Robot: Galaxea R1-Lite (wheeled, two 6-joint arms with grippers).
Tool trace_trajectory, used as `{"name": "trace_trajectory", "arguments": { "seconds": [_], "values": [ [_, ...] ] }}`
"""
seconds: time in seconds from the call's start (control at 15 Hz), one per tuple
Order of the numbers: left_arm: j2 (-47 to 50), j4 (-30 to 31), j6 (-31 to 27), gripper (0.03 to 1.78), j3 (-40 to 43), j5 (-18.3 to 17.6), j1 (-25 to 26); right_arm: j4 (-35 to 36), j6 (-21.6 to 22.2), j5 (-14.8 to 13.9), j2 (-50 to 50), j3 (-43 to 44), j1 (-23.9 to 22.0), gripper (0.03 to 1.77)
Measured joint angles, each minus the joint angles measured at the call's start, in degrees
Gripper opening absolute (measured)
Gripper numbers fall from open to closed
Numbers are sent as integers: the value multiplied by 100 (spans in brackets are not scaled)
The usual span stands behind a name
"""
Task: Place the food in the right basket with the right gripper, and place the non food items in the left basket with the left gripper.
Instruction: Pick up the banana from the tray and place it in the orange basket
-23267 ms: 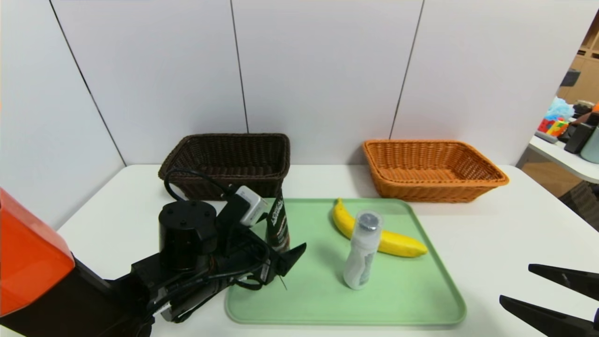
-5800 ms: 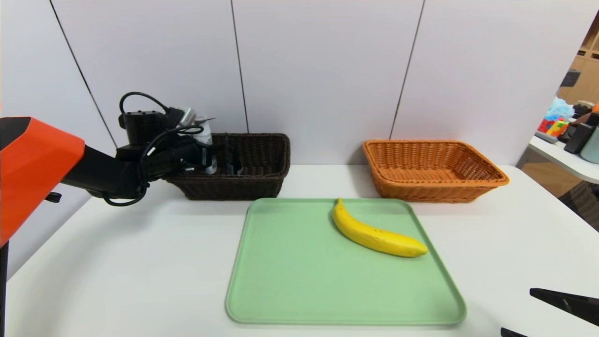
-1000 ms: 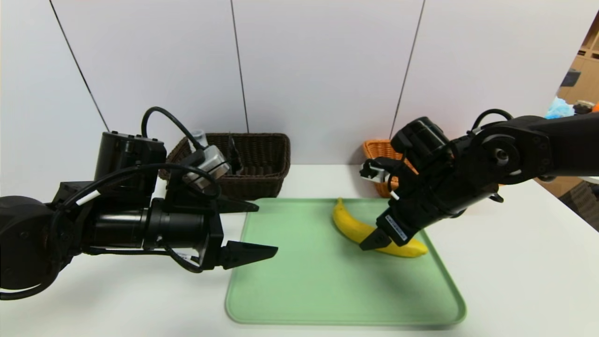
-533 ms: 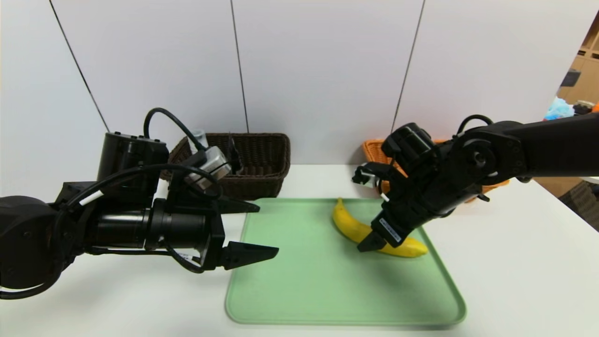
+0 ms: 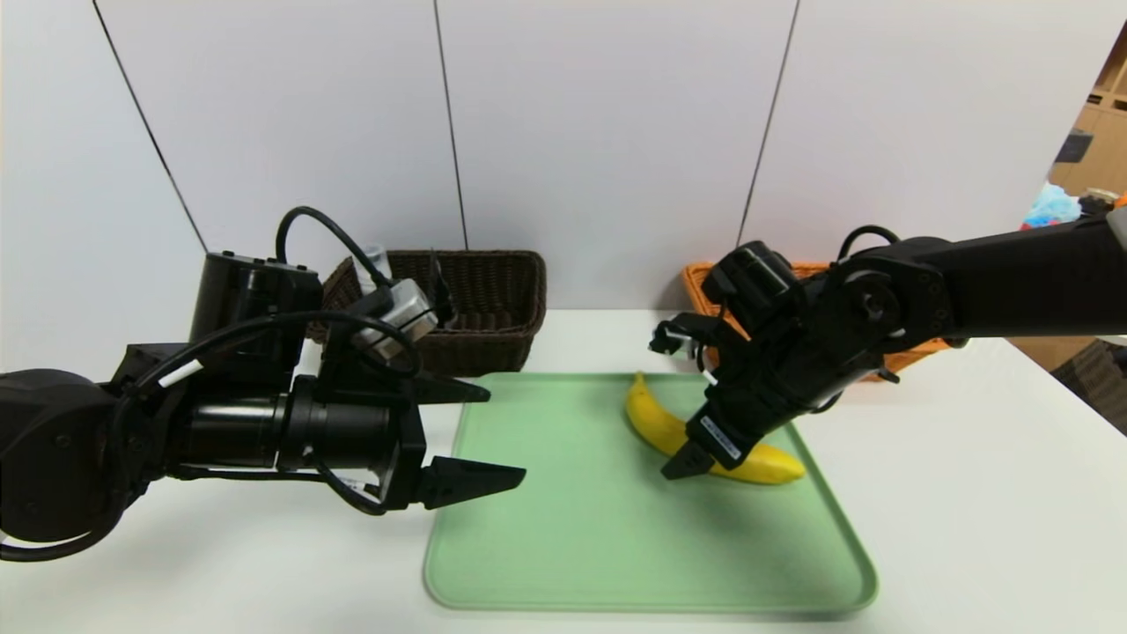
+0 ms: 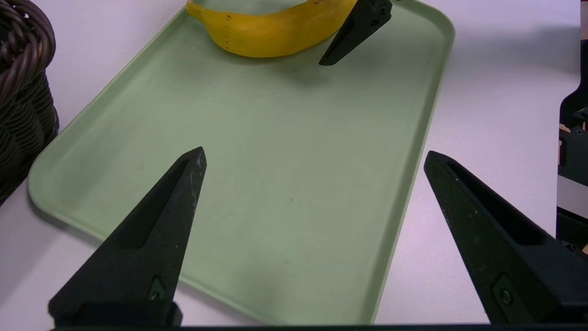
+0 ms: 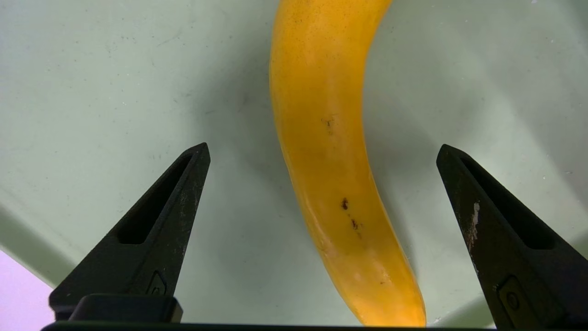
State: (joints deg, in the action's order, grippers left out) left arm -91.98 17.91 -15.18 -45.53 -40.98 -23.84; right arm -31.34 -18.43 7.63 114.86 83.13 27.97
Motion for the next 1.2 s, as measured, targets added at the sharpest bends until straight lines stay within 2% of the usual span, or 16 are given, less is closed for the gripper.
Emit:
{"name": "trace_trajectory", "arguments": {
  "seconds": [0.07,0.27,0.47,0.53,0.6,1.0,1.2],
  "values": [
    [-2,22,2,169,0,0,1,0,2,2,7,2,6,161],
    [-11,34,2,169,0,0,4,-2,52,5,22,-13,50,113],
    [-13,39,2,169,0,2,4,-2,61,2,20,-11,63,80],
    [-13,41,5,169,0,0,4,-2,60,0,20,-9,63,65],
    [-13,44,5,169,0,2,4,-5,57,2,20,-6,67,41],
    [20,44,11,169,-13,4,10,26,61,28,-87,5,74,41],
    [55,44,13,169,-11,6,10,52,74,243,-375,72,95,41]
  ]
}}
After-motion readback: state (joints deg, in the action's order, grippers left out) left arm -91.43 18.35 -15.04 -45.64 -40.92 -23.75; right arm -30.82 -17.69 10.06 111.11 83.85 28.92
